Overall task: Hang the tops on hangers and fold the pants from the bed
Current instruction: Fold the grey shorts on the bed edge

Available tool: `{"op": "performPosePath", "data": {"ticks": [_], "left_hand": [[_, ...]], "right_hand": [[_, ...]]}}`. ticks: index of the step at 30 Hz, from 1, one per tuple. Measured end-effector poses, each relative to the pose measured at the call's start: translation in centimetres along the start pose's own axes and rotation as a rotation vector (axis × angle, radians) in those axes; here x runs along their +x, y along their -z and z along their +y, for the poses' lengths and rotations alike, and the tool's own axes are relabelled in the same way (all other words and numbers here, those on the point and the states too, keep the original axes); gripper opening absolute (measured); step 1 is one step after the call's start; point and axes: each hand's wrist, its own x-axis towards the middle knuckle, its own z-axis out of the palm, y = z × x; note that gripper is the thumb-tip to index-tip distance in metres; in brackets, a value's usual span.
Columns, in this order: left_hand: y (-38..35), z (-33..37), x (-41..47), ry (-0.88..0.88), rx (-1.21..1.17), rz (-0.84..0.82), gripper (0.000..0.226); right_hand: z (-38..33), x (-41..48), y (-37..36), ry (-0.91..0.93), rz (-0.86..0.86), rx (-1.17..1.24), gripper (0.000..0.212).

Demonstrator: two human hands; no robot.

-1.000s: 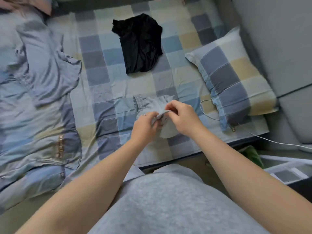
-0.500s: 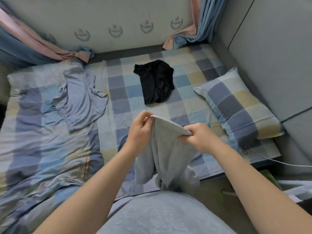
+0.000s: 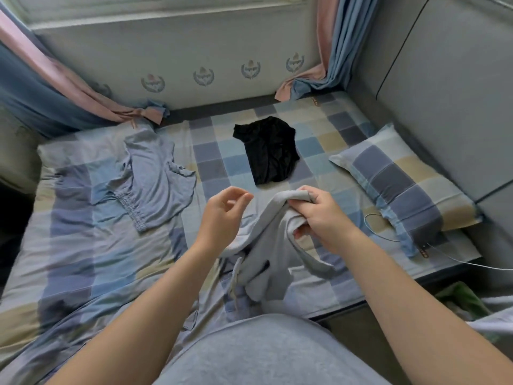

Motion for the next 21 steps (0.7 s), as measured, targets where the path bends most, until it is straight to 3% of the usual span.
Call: {"op": "performPosePath", "data": {"ticks": [8, 9, 11, 18, 21], "left_hand": [[1.5, -0.8, -4.3, 0.066, -0.068, -0.294, 0.034], [1.5, -1.1, -4.2, 0.065, -0.042, -0.273, 0.034], [1.6, -1.7, -3.7, 0.041, 0.038, -0.174, 0.010], [3.4, -0.8, -1.7, 0.034, -0.035, -0.041, 0.034], [3.8, 0.0, -1.1, 0.077, -0.116, -0.017, 0.029]], "right_hand": [[-2.9, 0.5, -5.7, 0.089, 0.032, 0.134, 0.015], [-3.2, 0.6, -6.0, 0.106, 0.044, 0.134, 0.015], [-3.8, 0.7, -6.5, 0.135, 0.073, 0.154, 0.014], [-3.5, 0.9, -5.4, 0.117, 0.130, 0.269, 0.016], [-2.5, 0.5, -5.0, 0.114, 0.089, 0.227, 0.019]]}}
